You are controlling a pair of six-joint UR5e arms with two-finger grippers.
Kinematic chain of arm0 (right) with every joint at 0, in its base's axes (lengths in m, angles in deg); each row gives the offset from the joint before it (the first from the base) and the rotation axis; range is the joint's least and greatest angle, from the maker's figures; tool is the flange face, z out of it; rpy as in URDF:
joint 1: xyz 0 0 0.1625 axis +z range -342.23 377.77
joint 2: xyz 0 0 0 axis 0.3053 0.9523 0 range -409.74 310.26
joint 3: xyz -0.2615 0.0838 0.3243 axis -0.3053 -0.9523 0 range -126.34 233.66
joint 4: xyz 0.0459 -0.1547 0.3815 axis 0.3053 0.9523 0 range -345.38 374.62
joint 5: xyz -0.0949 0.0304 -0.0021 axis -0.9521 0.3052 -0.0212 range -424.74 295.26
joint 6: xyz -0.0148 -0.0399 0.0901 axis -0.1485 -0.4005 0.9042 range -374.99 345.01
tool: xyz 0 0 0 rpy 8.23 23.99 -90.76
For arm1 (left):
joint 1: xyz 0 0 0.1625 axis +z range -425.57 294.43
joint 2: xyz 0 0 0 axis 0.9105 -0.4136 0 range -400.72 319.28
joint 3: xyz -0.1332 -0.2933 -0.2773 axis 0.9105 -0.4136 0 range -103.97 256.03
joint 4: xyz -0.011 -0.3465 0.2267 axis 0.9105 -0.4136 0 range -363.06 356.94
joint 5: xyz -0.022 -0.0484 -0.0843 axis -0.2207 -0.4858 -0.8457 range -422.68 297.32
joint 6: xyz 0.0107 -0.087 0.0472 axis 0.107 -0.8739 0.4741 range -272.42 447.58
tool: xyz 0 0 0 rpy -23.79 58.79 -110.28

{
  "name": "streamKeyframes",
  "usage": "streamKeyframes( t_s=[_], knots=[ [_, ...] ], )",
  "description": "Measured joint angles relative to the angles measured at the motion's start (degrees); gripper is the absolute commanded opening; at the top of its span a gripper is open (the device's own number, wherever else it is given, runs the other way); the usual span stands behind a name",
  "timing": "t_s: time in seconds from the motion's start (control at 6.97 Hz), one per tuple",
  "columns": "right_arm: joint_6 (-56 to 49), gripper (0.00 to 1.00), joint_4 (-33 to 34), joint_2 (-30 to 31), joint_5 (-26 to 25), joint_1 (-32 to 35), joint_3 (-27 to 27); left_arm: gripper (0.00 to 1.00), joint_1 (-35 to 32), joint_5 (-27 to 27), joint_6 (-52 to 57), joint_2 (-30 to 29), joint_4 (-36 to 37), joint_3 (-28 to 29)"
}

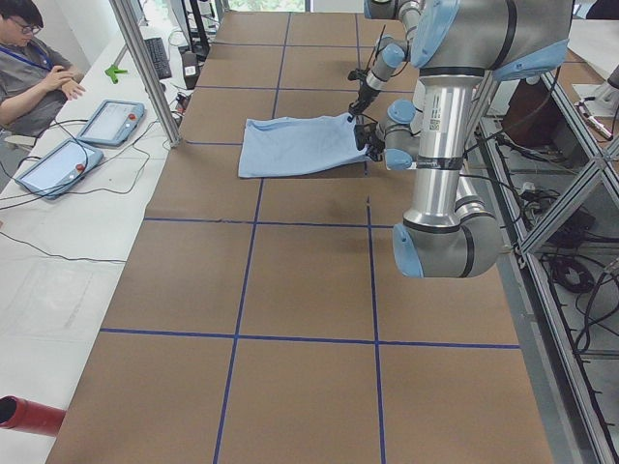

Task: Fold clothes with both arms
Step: 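Lift the near edge with both grippers and fold it away from the robot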

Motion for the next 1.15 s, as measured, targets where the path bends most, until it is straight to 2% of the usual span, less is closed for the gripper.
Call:
streamKeyframes(
  t_s=[0.29, 0.43, 0.57, 0.72, 0.86, 1.0, 1.15],
  knots=[
    [-0.2, 0.00, 8.9, 0.2, 0.9, 0.0, 11.0, 0.00, -0.4, -2.3, 0.1, 0.2, 5.9, -8.2],
    [-0.3, 0.00, 13.4, -0.1, 2.2, 0.1, 16.1, 0.00, -0.6, -4.5, 0.7, 0.0, 12.3, -14.4],
    [-0.9, 0.00, 15.9, -0.3, 3.6, 0.5, 18.9, 0.00, -1.4, -6.4, 2.2, -1.3, 18.6, -19.5],
    [-2.4, 0.00, 16.8, -1.1, 4.9, 1.3, 19.3, 0.00, -3.2, -7.5, 4.4, -3.7, 23.5, -21.7],
    [-4.9, 0.00, 17.0, -2.9, 5.5, 3.3, 17.5, 0.00, -5.8, -8.0, 7.0, -6.1, 27.1, -21.3],
    [-7.0, 0.00, 16.9, -5.2, 5.9, 5.5, 14.4, 0.00, -8.7, -8.2, 9.7, -8.3, 28.7, -19.0],
    [-9.0, 0.00, 16.0, -7.5, 6.3, 8.0, 10.0, 0.00, -12.0, -8.3, 12.6, -10.9, 29.1, -14.2]
  ],
)
